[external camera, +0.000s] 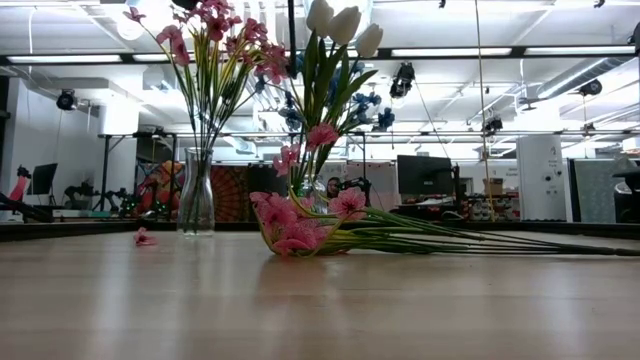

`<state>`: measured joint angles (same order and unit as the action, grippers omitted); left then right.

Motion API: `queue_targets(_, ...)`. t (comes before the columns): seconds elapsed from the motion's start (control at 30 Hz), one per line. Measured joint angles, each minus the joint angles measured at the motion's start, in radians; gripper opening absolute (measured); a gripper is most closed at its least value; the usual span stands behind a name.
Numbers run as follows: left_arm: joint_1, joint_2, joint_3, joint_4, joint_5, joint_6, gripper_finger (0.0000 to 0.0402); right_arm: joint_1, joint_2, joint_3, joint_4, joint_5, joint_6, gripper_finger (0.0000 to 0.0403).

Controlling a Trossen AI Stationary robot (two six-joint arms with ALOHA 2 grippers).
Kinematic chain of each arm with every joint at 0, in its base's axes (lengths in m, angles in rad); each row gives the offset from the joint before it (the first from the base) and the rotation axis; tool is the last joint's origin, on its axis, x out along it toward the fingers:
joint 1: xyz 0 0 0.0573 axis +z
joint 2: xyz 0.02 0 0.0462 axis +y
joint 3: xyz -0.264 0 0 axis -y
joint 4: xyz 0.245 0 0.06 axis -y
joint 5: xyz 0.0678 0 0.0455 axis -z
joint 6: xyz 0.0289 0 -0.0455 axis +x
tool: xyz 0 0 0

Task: Sort flowers into vase by color
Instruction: Put the blue flowers into the right transparent vase

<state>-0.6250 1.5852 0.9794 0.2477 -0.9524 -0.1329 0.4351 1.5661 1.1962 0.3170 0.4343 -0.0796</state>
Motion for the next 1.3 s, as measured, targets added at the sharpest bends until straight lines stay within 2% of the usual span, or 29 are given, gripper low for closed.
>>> queue_targets(0.17, 0.000, 0.000, 0.000, 0.003, 0.000, 0.000, 0.0000, -0.011, 0.020, 0.041, -0.058, 0.012, 0.006, 0.0252)
queue_targets(0.53, 0.000, 0.000, 0.000, 0.002, 0.001, 0.000, 0.0011, -0.017, 0.020, 0.042, -0.051, 0.010, 0.009, 0.0094)
queue_targets(0.7, 0.000, 0.001, 0.000, 0.002, 0.001, -0.004, 0.0012, -0.017, 0.020, 0.042, -0.051, 0.005, 0.000, 0.0043)
queue_targets(0.9, -0.005, 0.002, 0.004, -0.002, 0.001, -0.008, 0.0032, -0.017, 0.016, 0.041, -0.055, 0.003, 0.000, 0.0027)
queue_targets(1.07, -0.027, -0.002, 0.030, -0.044, 0.020, -0.002, 0.0090, -0.016, -0.002, 0.041, -0.074, 0.002, 0.011, 0.0032)
queue_targets(1.17, -0.047, -0.016, 0.078, -0.177, 0.020, -0.015, 0.0133, -0.016, -0.027, 0.041, -0.111, 0.002, 0.018, 0.0032)
queue_targets(1.3, -0.074, -0.024, 0.164, -0.445, 0.035, -0.093, 0.0178, -0.016, -0.075, 0.041, -0.163, 0.003, 0.044, 0.0033)
